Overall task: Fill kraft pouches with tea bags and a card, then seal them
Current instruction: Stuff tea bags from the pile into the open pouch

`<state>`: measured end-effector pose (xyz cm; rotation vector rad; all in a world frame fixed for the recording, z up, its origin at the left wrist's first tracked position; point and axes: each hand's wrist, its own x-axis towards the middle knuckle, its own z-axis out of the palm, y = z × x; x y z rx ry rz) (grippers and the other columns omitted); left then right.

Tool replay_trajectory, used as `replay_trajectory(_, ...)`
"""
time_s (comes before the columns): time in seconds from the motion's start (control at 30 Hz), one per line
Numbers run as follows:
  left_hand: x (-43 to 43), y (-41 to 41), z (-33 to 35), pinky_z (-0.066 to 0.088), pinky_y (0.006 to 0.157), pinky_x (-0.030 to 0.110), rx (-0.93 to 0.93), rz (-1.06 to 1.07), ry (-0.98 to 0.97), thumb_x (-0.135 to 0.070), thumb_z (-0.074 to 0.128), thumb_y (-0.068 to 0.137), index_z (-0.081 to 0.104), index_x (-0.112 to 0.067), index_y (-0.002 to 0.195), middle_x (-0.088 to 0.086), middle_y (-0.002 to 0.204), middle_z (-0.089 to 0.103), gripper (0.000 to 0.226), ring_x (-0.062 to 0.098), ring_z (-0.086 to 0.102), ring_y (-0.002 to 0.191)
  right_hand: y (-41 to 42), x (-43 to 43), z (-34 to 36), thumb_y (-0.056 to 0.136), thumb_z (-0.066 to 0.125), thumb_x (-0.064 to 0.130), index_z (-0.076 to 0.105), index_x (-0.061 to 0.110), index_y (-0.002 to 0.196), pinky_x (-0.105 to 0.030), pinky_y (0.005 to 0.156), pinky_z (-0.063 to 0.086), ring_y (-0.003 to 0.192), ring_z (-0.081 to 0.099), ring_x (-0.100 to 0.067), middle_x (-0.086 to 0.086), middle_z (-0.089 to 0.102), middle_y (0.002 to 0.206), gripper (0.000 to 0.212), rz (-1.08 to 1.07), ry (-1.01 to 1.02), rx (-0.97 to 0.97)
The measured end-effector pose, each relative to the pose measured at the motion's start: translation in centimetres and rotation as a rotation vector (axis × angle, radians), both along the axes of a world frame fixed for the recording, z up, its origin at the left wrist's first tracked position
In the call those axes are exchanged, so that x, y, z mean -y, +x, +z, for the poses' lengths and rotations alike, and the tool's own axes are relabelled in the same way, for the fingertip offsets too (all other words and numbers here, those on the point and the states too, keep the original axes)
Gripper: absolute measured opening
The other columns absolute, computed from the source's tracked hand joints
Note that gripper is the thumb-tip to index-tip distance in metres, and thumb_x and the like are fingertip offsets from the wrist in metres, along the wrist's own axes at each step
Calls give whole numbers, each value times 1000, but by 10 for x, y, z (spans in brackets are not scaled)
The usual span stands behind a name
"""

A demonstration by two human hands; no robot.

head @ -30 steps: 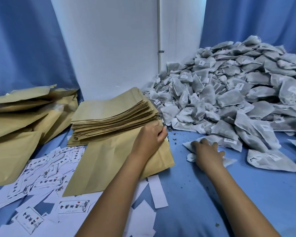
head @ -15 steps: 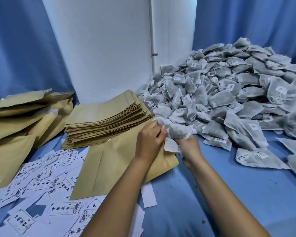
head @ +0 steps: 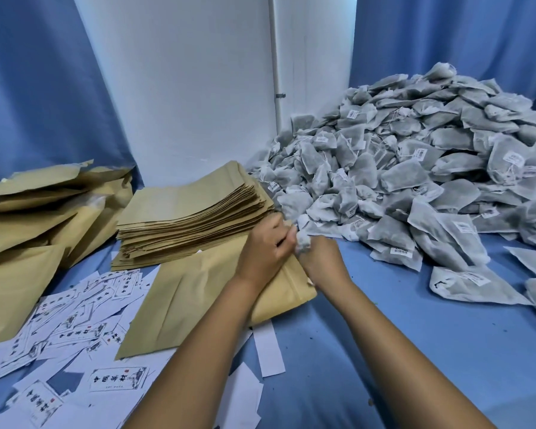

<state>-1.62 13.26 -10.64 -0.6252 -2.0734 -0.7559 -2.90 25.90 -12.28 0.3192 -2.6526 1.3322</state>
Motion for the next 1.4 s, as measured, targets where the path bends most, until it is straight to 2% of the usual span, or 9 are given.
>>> replay_trajectory(0.27,9,-3,11,22,58,24,-41,75,77,-20,42,94,47,0,56,1,66,33,43,8,29,62,-1,-12,27,92,42,6,59,13,113,-30,77,49,88,62,-19,-9,64,103,28,653,-885,650)
replay_trajectory(0.47,1,-4,21,21,57,24,-40,26,66,-16,43,93,43,-3,54,4,63,33,42,10,29,60,10,-2,24,92,47,-2,62,19,89,-23,67,43,71,50,-8,-2,59,79,26,448,-142,124)
replay_trajectory(0.63,-12,-2,16,26,54,31,42,-12,-28,-23,41,95,45,2,55,12,63,38,47,21,38,56,8,1,24,98,44,5,51,18,87,-14,49,39,64,47,-10,1,51,75,19,643,-31,453)
replay_trajectory(0.77,-6,-3,19,23,56,28,50,48,-6,-13,49,94,44,2,54,6,62,33,43,20,37,56,-11,-22,8,87,47,-2,68,13,85,-25,63,52,79,64,-17,-4,68,84,26,6,-552,30)
replay_trajectory(0.83,-6,-3,20,19,56,24,49,63,8,-10,51,93,42,0,53,2,62,31,42,16,33,56,-33,-54,-8,82,52,2,67,9,103,-37,88,46,110,54,-30,-14,62,114,26,-418,-195,-155)
replay_trajectory(0.93,-6,-3,17,19,57,22,58,62,4,-11,50,93,43,-1,53,1,63,32,42,15,34,56,-52,-99,-38,83,61,22,39,27,141,-53,111,18,142,8,-36,-11,15,156,62,-535,323,103)
replay_trajectory(1.13,-10,-3,14,20,58,20,74,40,2,-14,47,95,36,-13,59,-3,65,30,38,9,29,58,-64,-119,-42,91,51,22,41,23,136,-49,95,39,128,27,-40,-13,36,141,47,-599,594,51)
replay_trajectory(1.27,-11,-4,12,20,57,24,77,40,-12,-20,43,96,40,-2,55,0,64,30,45,15,33,57,-59,-115,-46,88,53,17,55,12,120,-39,71,44,118,39,-37,-17,48,125,32,-568,460,-101)
replay_trajectory(1.4,-11,-3,12,20,57,25,65,34,-8,-27,38,96,39,-3,55,1,63,30,47,16,33,56,-53,-108,-47,85,52,18,62,14,94,-33,65,39,88,54,-30,-8,59,92,14,-576,-246,-162)
